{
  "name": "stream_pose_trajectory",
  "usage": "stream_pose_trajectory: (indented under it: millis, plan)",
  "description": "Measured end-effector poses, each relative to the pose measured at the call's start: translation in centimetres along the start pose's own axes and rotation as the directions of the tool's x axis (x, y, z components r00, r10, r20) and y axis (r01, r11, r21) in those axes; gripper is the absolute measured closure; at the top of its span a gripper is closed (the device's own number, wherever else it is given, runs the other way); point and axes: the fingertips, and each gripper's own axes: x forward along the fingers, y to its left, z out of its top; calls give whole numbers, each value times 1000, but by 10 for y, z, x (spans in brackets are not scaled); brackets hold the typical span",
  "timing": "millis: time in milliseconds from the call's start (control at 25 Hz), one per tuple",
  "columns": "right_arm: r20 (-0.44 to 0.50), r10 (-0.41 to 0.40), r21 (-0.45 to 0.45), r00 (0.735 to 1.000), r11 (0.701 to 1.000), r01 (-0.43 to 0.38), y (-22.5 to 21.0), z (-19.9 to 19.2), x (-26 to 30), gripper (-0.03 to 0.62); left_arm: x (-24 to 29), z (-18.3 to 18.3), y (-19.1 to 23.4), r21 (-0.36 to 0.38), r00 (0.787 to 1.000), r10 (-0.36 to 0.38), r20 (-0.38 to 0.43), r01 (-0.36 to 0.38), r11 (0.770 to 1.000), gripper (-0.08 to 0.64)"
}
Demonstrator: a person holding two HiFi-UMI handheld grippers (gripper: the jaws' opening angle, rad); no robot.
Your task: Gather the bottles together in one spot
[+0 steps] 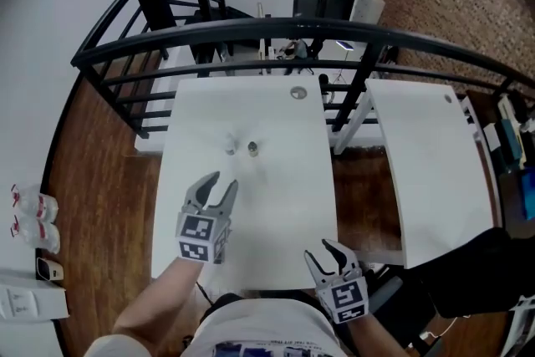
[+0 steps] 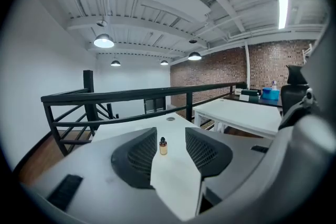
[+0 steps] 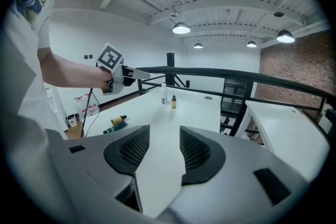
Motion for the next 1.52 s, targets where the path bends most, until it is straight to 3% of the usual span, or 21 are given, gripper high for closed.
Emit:
stream_pose_trajectory:
  millis: [120,200,320,480,640,880,1360,1520]
  plan:
    - [20,18,-80,1000,997,-17,34,25,-6,378,-74,-4,0,-52,999,-39,-28,38,998,393]
    - [37,40,-91,999,995,-37,59,36,-12,368,-124,-9,0,-48,998,-51,-45,49,998,393]
    - [56,63,-69,996,996,-59,97,45,-18,356,-196,-22,13,-63,998,-30,-52,26,998,393]
    - [73,68,-14,995,998,-67,142,52,-25,354,-280,-38,29,-160,999,-29,-29,24,987,393]
    - [80,41,35,996,998,-44,179,52,-40,354,-341,-63,27,-181,998,-42,-39,34,983,393]
    - [75,12,81,997,997,-18,217,38,-76,284,-389,-91,27,-233,998,-59,-17,54,971,393]
    - [25,-53,88,998,995,51,284,8,-121,284,-436,-125,-1,-249,978,-211,-3,203,947,393]
    - [28,-57,65,998,996,55,292,5,-117,284,-440,-136,-1,-239,974,-225,-29,212,948,393]
